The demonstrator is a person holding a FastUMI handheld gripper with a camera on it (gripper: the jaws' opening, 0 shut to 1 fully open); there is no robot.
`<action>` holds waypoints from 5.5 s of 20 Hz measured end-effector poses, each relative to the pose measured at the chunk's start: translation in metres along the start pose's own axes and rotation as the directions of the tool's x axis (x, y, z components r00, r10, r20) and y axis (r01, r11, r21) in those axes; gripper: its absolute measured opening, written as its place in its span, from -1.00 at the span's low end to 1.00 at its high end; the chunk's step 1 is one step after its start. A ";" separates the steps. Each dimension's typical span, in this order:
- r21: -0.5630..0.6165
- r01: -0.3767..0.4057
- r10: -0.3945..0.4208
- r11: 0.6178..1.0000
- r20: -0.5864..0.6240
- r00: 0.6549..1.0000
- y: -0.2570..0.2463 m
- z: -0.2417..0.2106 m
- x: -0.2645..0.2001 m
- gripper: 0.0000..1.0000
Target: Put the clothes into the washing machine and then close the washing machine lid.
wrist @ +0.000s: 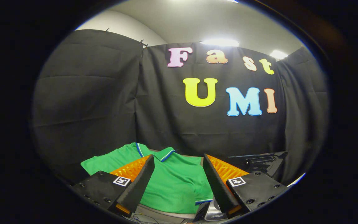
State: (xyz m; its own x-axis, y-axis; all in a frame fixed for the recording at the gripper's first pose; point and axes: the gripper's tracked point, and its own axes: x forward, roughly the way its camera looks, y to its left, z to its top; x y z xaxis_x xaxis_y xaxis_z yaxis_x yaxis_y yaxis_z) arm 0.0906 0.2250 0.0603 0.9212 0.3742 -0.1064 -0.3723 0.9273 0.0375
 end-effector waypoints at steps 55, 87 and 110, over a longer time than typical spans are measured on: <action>0.085 -0.218 0.232 0.972 -0.236 0.944 0.092 -0.016 0.078 -0.97; 0.099 0.067 -0.062 0.993 -0.058 0.996 -0.164 0.042 0.004 -0.98; 0.046 0.254 -0.240 0.966 -0.204 0.949 -0.317 -0.067 0.004 -0.98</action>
State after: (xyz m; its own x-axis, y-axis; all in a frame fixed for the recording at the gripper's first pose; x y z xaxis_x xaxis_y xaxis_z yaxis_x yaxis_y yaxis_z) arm 0.2047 -0.0676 -0.0191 0.9407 0.1318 -0.3127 -0.1205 0.9912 0.0552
